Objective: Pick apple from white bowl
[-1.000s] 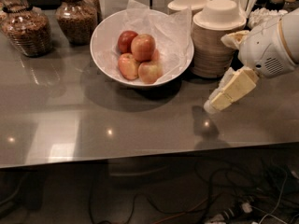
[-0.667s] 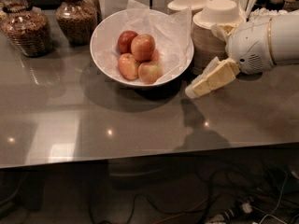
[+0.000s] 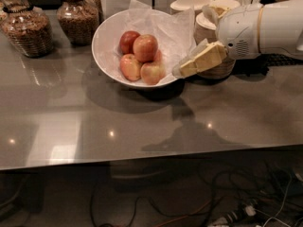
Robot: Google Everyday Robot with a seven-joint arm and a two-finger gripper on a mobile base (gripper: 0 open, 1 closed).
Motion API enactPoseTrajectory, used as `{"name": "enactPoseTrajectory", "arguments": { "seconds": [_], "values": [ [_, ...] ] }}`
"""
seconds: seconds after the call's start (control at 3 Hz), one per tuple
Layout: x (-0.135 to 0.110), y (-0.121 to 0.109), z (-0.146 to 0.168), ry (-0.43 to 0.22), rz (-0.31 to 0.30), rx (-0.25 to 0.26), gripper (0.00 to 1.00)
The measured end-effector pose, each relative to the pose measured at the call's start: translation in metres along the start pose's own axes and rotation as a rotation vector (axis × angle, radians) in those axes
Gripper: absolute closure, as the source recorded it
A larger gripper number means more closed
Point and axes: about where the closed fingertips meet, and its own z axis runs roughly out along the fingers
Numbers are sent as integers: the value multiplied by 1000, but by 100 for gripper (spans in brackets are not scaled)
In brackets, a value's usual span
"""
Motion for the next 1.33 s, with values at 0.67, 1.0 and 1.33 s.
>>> {"name": "enactPoseTrajectory", "arguments": {
  "seconds": [0.67,1.0,1.33],
  "values": [
    [-1,-9,61,-30,-38,-19,0],
    [-1,-11,98,-39,-42,-65,0],
    [0,-14,126,-39,-48,-100,0]
  ]
}}
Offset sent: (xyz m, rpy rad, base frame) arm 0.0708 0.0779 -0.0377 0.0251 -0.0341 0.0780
